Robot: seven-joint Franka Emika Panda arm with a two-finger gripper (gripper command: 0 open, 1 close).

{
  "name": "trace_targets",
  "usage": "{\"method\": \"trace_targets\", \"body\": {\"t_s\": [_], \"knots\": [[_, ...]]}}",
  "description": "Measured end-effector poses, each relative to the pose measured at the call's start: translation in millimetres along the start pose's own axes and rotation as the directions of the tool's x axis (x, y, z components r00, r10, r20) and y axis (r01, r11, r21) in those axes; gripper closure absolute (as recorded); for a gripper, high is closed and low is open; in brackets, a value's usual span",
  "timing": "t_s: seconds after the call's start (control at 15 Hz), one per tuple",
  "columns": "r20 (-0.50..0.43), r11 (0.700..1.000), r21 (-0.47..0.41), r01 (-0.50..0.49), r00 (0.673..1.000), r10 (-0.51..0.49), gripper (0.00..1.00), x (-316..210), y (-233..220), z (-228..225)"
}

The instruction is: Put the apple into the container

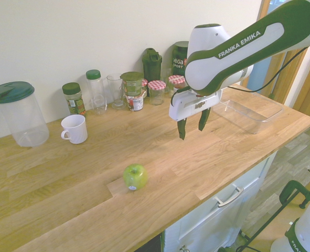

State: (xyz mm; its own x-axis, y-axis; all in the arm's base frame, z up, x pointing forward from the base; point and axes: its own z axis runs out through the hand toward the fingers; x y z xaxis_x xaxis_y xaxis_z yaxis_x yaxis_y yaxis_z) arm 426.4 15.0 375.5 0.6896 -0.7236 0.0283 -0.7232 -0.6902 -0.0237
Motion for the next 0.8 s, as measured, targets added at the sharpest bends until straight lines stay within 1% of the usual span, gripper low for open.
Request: {"method": "trace_targets", "body": {"t_s": [0.2,0.33,0.6,0.73,0.8], "knots": [[-0.008,1.0,0.002,0.014,1.0,-0.014,0.0,-1,-4,-3],[-0.017,0.998,0.027,0.058,0.998,-0.058,0.0,-16,-28,-24],[-0.01,0.981,0.06,0.186,0.983,-0.186,0.0,-92,-97,-73],[-0.01,0.958,0.071,0.279,0.96,-0.279,0.0,-136,-123,-80],[-0.006,0.946,0.062,0.319,0.948,-0.319,0.0,-154,-132,-78]]}}
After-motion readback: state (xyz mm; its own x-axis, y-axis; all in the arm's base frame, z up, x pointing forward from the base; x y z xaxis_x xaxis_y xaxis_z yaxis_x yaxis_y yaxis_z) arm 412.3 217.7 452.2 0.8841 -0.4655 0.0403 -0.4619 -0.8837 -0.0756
